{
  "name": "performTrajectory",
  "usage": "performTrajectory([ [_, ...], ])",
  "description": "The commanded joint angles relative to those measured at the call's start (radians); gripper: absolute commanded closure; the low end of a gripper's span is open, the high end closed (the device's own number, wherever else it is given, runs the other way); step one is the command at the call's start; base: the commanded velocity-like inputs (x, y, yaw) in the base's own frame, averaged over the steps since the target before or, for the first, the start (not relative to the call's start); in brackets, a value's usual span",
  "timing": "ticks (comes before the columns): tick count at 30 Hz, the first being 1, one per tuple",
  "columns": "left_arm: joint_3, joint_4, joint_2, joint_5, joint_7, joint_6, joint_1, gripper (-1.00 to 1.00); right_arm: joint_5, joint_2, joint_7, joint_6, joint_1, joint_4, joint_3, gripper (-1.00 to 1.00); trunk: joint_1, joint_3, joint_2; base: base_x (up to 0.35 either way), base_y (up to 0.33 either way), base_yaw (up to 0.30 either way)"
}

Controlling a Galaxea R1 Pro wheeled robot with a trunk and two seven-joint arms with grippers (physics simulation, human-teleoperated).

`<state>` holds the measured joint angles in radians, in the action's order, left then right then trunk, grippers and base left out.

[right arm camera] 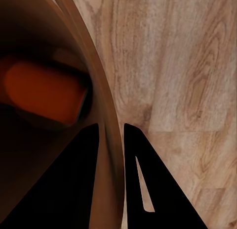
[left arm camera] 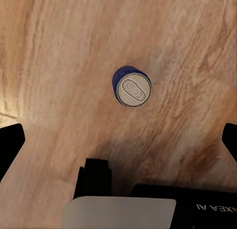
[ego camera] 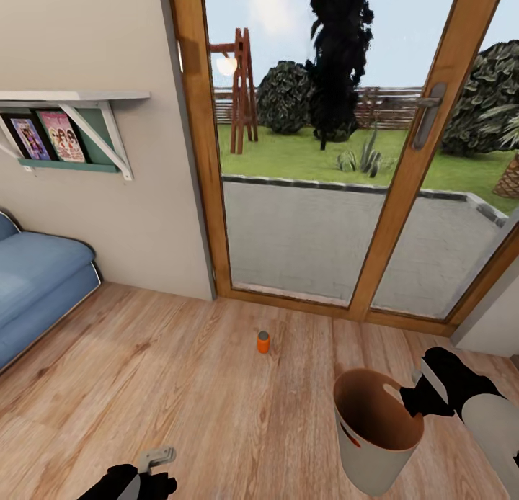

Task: Put the three can of soda from the living room inside the tash can in the kitchen.

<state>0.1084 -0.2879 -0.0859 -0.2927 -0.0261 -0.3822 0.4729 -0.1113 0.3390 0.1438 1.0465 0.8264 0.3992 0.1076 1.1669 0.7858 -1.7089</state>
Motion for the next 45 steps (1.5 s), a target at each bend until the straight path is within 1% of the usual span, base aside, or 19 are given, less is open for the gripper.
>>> performTrajectory([
  [1,0.0,0.0,0.0,0.001,0.0,0.006,0.0,-1.0,-0.016,0.0,0.004,0.001,0.0,0.0,-0.002,1.0,0.004,0.003,-0.007,0.0,0.0,0.0],
  [2,0.0,0.001,0.0,0.001,0.0,0.008,0.0,-1.0,-0.016,0.0,0.005,0.001,0.0,0.0,-0.002,1.0,0.008,0.006,-0.014,0.0,0.0,0.0],
  [5,0.0,0.001,0.0,0.002,0.0,0.013,0.0,-1.0,-0.016,0.0,0.005,0.001,0.0,0.0,-0.001,1.0,0.008,0.006,-0.014,0.0,0.0,0.0],
  [36,0.001,0.001,0.001,0.004,0.0,0.018,0.0,-1.0,-0.015,-0.002,0.006,0.001,0.0,0.002,-0.002,1.0,0.127,0.103,-0.231,0.0,0.0,0.0],
  [41,0.001,0.001,0.001,0.004,0.0,0.021,0.001,-1.0,-0.015,0.0,0.012,0.001,0.002,0.009,-0.004,1.0,0.146,0.119,-0.266,0.0,0.0,0.0],
  [45,0.001,0.001,0.002,0.004,0.0,0.024,0.0,-1.0,-0.019,0.003,0.02,0.001,0.017,0.044,-0.006,1.0,0.161,0.132,-0.294,0.0,0.0,0.0],
])
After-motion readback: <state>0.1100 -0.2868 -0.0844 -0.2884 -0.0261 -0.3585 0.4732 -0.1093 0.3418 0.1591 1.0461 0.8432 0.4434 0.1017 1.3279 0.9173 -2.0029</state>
